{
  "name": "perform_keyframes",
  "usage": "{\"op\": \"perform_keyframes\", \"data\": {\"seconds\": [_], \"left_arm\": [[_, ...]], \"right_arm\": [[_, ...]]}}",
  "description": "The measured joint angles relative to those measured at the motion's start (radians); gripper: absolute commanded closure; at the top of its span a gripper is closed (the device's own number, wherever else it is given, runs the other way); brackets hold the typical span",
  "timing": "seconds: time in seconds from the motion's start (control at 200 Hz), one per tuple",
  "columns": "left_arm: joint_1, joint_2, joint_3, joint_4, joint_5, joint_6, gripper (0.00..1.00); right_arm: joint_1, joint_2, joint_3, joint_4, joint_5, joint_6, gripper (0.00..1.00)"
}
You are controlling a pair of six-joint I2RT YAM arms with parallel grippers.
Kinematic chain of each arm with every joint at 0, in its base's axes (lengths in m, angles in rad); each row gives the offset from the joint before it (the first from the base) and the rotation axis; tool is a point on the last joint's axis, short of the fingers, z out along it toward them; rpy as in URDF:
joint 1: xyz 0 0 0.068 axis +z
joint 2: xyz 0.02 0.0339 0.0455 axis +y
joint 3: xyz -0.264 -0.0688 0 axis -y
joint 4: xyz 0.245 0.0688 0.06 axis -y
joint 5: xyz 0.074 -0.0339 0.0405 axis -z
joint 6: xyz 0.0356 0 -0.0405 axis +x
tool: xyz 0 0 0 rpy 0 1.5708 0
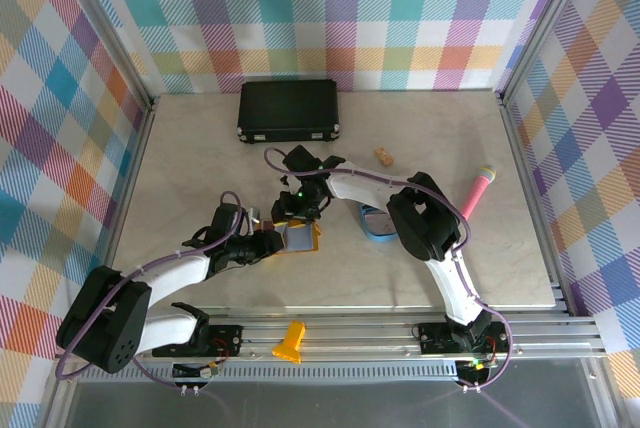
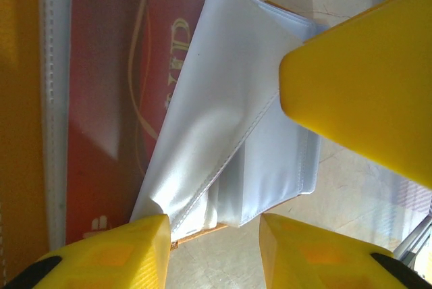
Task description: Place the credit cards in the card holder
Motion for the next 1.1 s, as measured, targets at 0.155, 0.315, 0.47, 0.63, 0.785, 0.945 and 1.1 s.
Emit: {"op": "perform_keyframes", "data": {"seconds": [0.155,0.315,0.47,0.63,0.785,0.945,1.1], "left_arm": [[0.000,-0.042,0.010,-0.051,0.000,0.003,0.59],[0.000,-0.103,0.060,-0.123,-0.010,0.007,0.58],[0.000,-0.196,0.085,-0.195,-0.026,0.006,0.57],[0.002,-0.251,0.087,-0.276,-0.043,0.006,0.57],[0.003,-0.277,0.087,-0.327,-0.049,0.004,0.57],[0.003,-0.317,0.086,-0.333,-0.046,0.025,0.57],[0.001,-0.333,0.111,-0.356,-0.037,0.070,0.55]], "right_arm": [[0.000,0.001,0.000,0.048,-0.065,0.005,0.58],[0.005,0.010,0.005,0.092,-0.109,0.017,0.58],[0.020,0.051,0.051,0.116,-0.129,0.032,0.58],[0.028,0.074,0.082,0.127,-0.125,0.038,0.58],[0.021,0.021,0.037,0.145,-0.079,0.006,0.57],[-0.058,-0.215,-0.158,0.193,-0.020,-0.082,0.54],[-0.219,-0.546,-0.342,0.216,0.047,-0.296,0.49]]}}
